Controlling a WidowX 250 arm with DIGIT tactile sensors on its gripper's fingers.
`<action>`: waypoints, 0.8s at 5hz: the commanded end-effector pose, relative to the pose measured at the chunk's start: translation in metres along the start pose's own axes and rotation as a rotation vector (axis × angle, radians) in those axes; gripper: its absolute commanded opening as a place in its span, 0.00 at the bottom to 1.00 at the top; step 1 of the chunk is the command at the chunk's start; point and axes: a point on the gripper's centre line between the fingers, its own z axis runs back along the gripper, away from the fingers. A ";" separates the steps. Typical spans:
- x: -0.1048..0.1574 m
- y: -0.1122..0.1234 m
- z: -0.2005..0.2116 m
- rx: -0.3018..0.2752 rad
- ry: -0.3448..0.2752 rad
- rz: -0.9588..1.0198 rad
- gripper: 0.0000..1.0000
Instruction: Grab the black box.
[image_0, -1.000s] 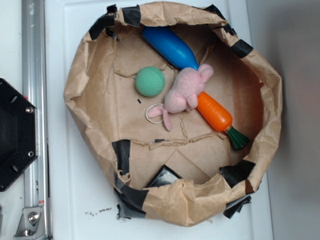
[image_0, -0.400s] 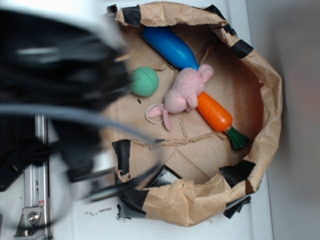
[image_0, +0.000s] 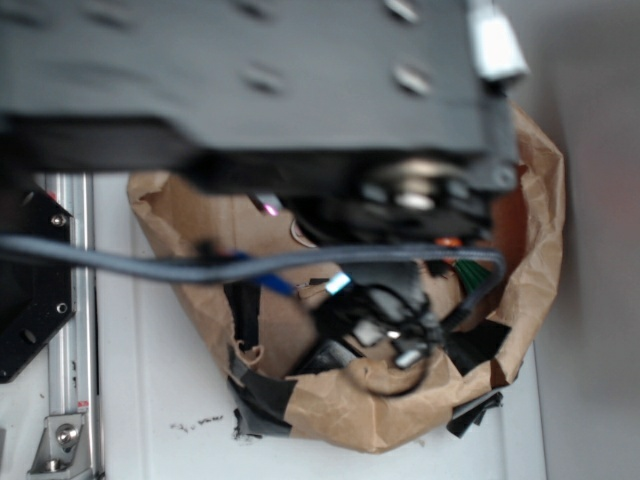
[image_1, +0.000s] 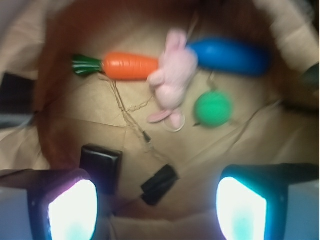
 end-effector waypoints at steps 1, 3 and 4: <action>-0.002 0.018 -0.029 -0.058 -0.027 0.104 1.00; -0.004 0.021 -0.046 -0.149 -0.045 0.054 1.00; -0.004 0.021 -0.046 -0.149 -0.045 0.054 1.00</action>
